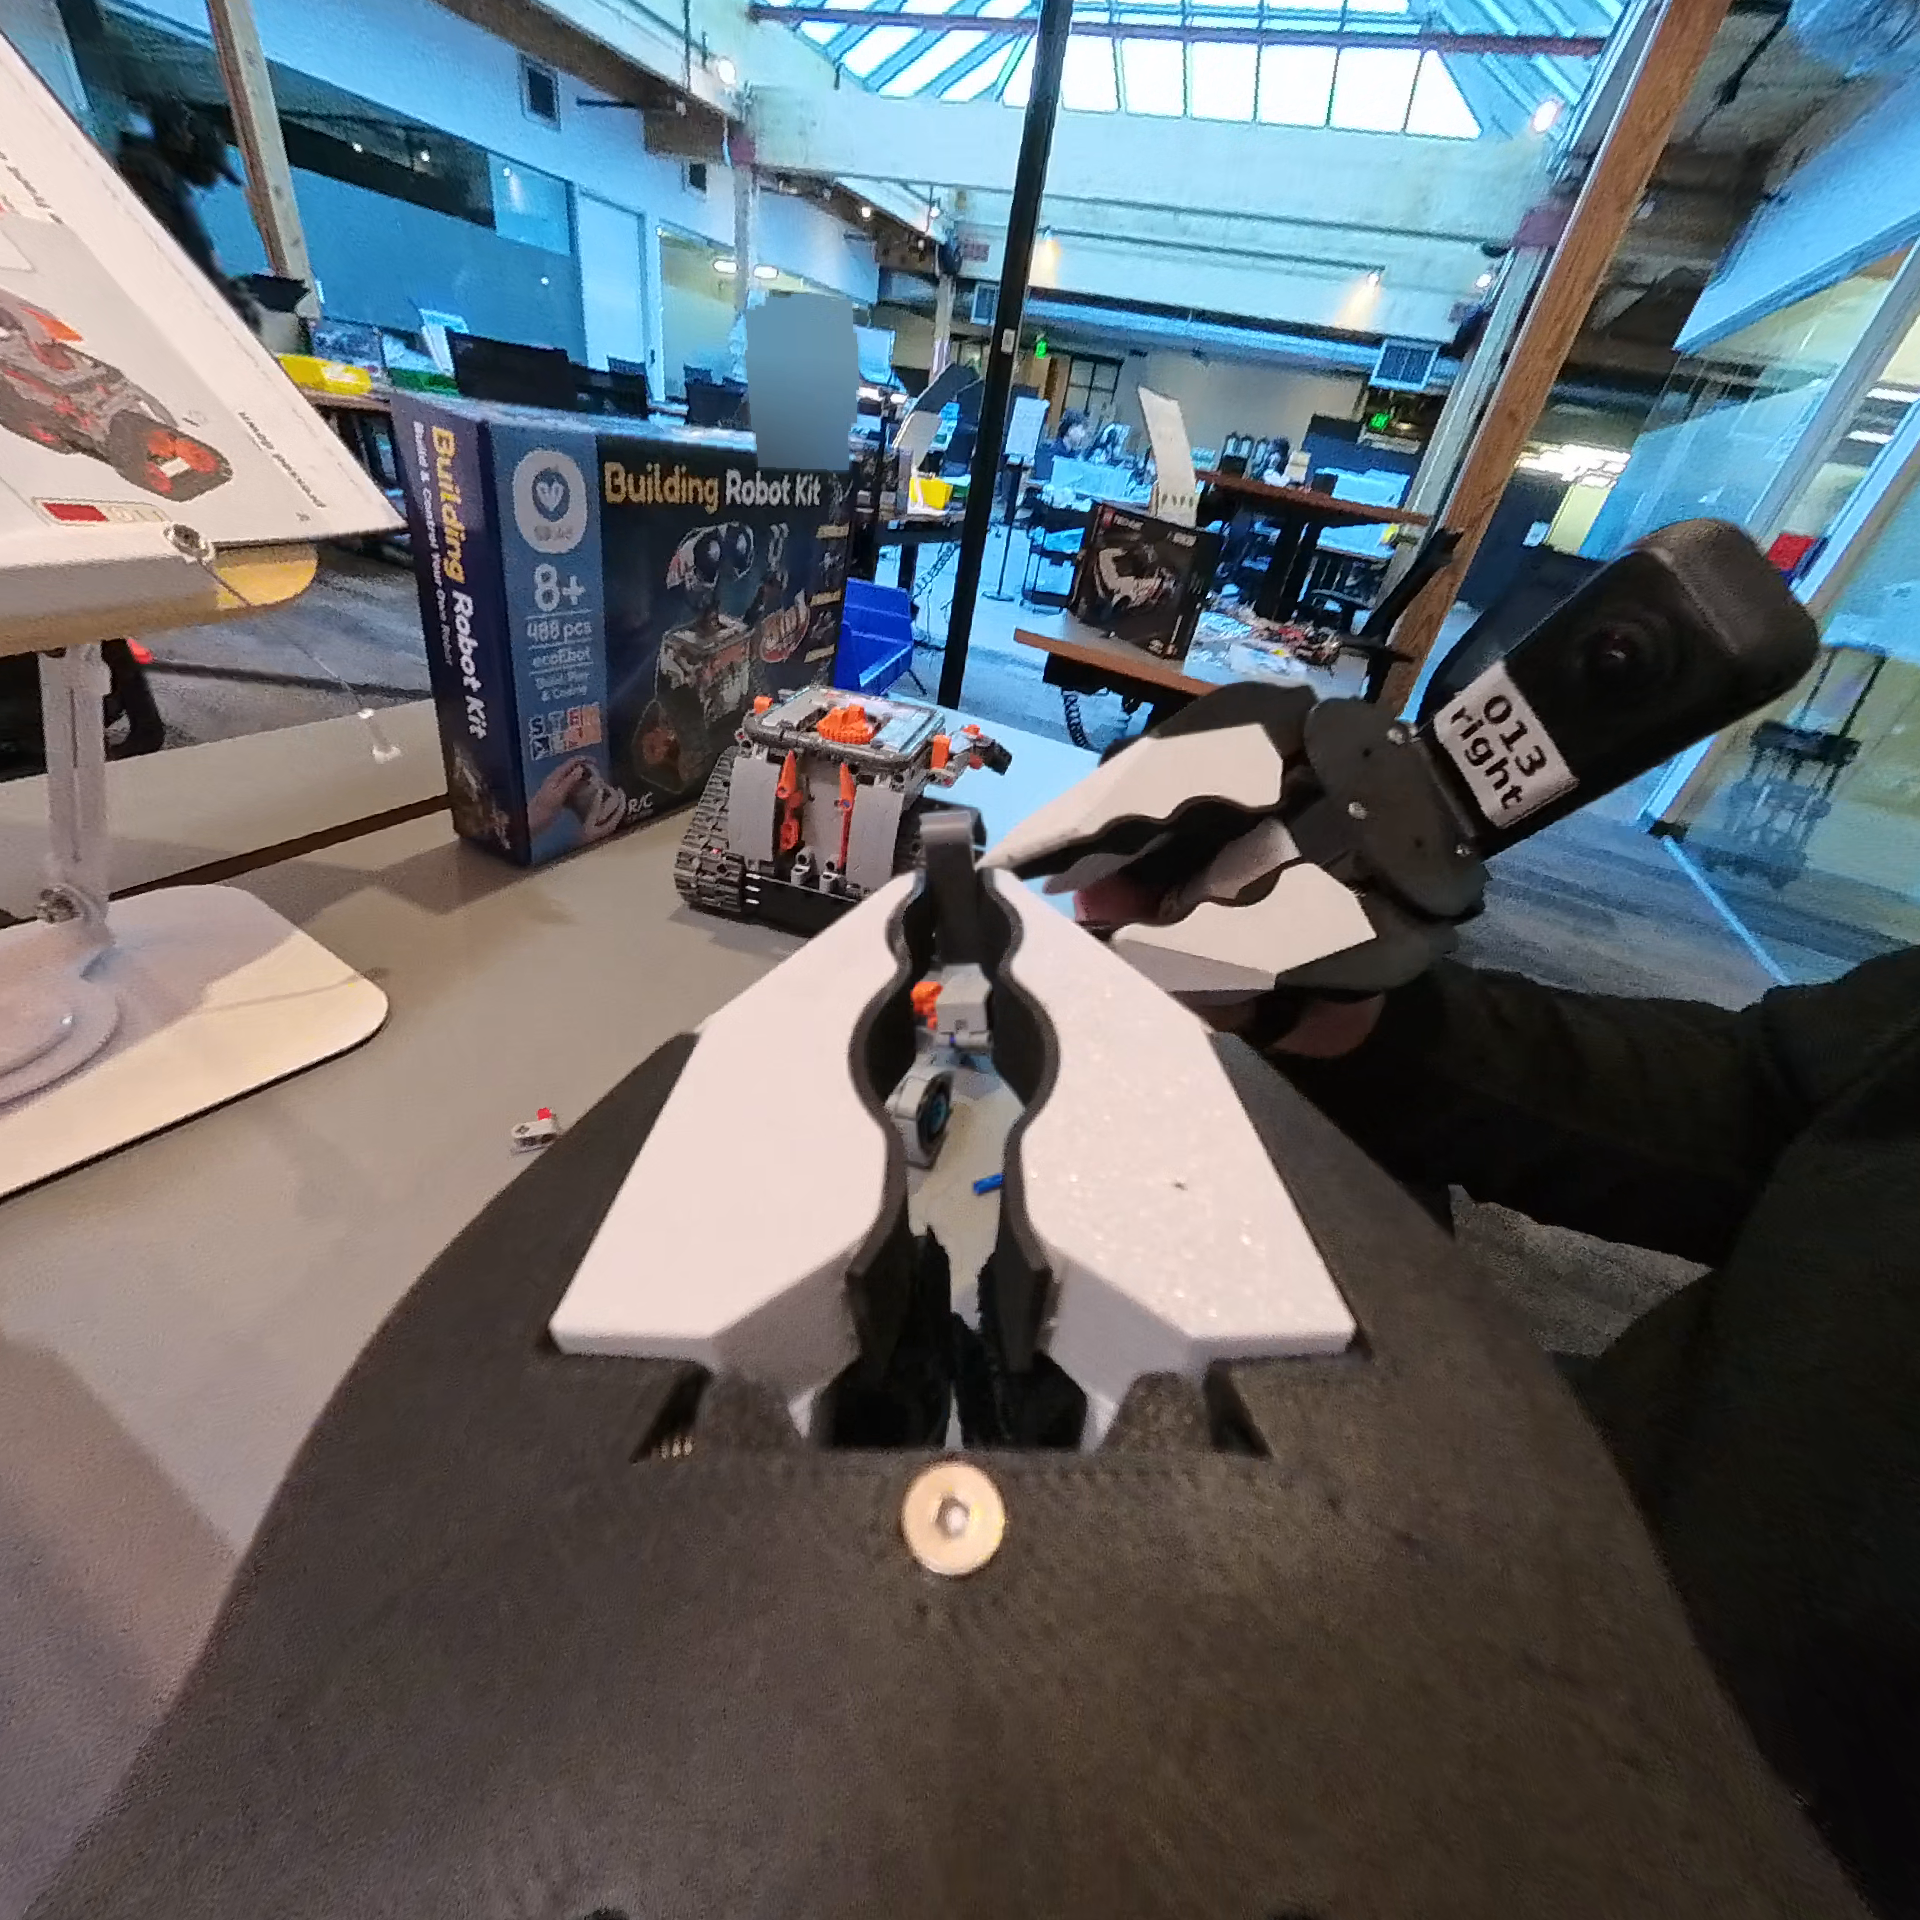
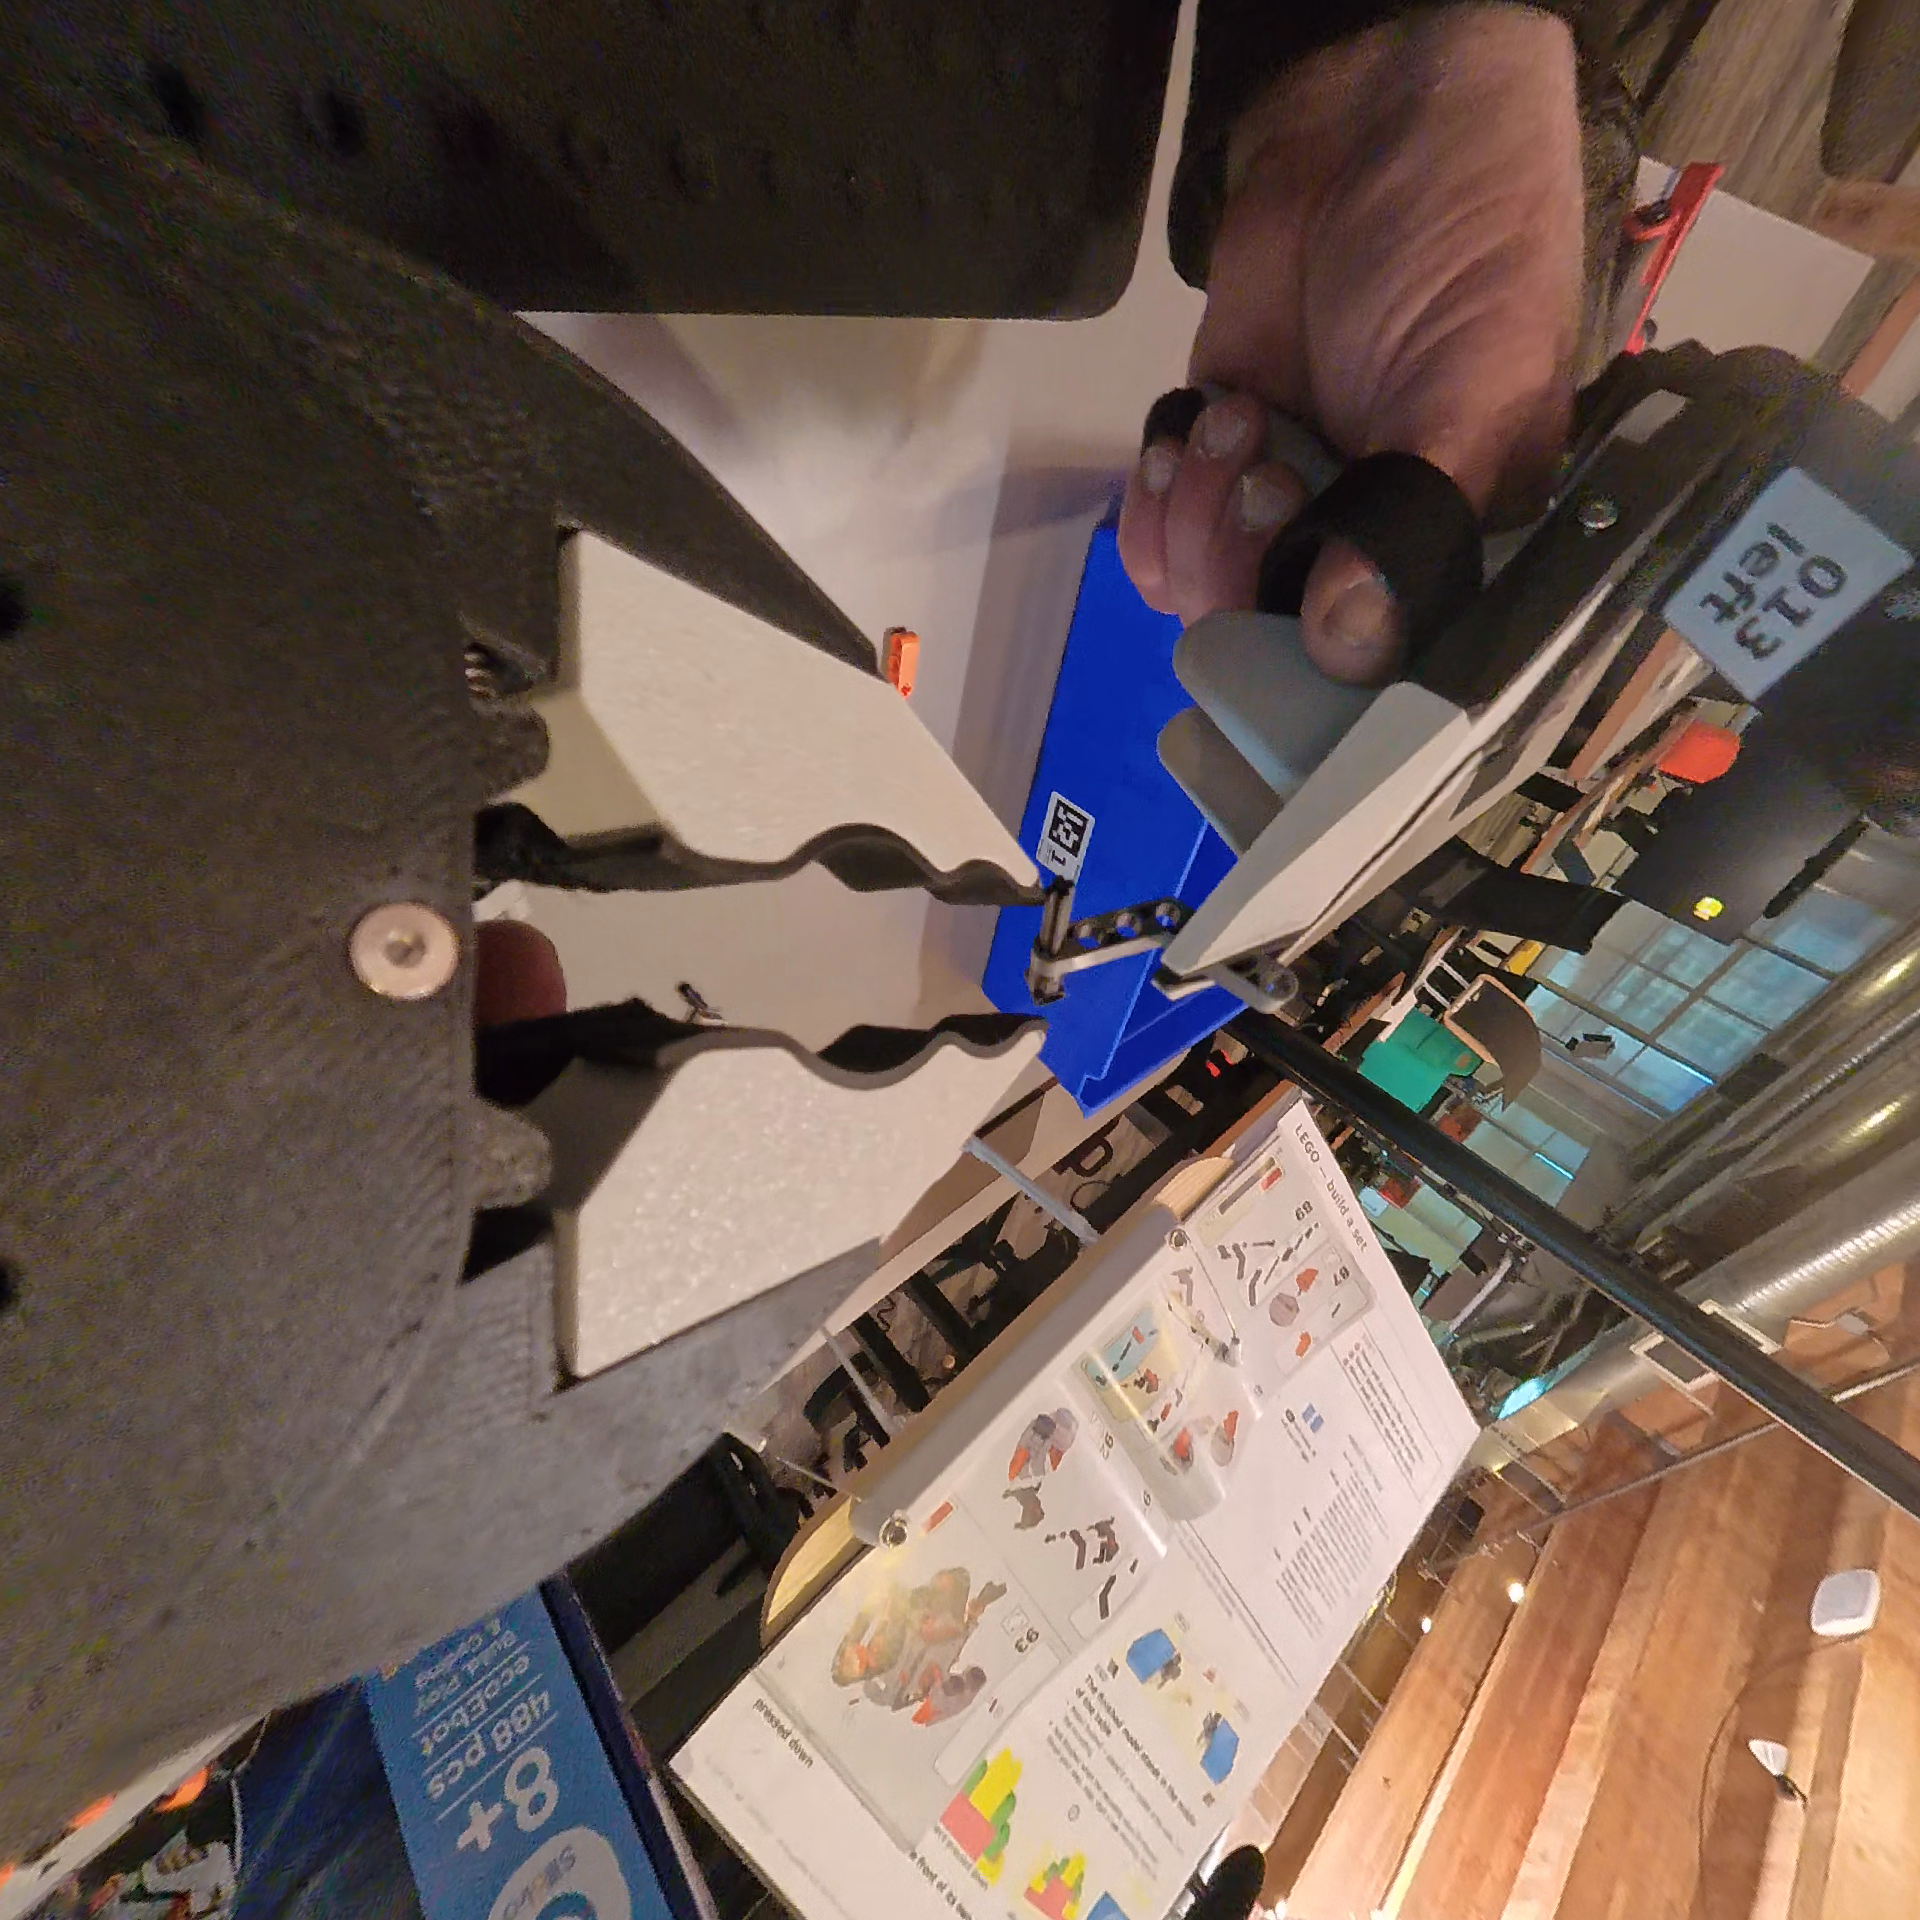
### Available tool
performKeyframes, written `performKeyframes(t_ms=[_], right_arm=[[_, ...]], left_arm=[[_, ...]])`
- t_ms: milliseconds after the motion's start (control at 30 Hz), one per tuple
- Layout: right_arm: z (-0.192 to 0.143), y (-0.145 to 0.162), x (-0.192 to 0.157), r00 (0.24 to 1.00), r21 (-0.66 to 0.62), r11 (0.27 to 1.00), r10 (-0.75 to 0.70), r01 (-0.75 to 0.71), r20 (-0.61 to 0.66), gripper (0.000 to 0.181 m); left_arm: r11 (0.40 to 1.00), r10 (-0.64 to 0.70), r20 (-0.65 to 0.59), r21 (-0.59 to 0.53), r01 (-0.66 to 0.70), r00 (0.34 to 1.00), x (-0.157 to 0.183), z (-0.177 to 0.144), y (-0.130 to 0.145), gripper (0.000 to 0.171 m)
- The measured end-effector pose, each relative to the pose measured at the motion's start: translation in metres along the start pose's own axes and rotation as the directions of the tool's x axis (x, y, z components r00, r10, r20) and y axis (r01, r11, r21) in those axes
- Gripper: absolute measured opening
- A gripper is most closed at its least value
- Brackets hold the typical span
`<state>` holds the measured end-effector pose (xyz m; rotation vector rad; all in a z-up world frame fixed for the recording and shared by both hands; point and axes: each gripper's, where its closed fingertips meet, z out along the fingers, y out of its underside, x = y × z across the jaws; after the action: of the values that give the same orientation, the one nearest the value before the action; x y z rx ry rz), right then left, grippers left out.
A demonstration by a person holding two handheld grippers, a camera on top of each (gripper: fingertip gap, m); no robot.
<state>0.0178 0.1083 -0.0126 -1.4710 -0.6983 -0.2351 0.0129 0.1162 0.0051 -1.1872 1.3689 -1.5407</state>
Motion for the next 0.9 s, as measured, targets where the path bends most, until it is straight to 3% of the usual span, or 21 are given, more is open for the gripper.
performKeyframes(t_ms=[233,367,567,700,900], right_arm=[[0.005,0.007,-0.015,0.996,-0.056,0.998,-0.006,0.011,0.085,0.025],[0.012,0.018,-0.015,0.997,-0.136,0.990,-0.024,0.033,0.069,0.000],[0.011,0.025,-0.017,0.995,-0.155,0.988,0.035,-0.020,0.096,0.000],[-0.003,0.032,0.001,0.992,-0.170,0.981,0.107,-0.096,0.061,0.008],[-0.036,0.051,0.042,0.982,-0.197,0.962,0.180,-0.189,-0.062,0.012]], left_arm=[[0.993,0.066,0.085,-0.107,-0.056,0.994,-0.014,0.001,0.018,0.005],[0.980,0.102,0.090,-0.178,-0.085,0.991,-0.012,0.009,0.032,0.005],[0.980,0.074,0.095,-0.192,-0.055,0.993,-0.020,0.010,0.039,0.005],[0.969,0.086,0.122,-0.243,-0.054,0.989,-0.026,0.007,0.049,0.005],[0.875,0.187,0.130,-0.472,-0.105,0.974,-0.034,0.006,0.094,0.005]])
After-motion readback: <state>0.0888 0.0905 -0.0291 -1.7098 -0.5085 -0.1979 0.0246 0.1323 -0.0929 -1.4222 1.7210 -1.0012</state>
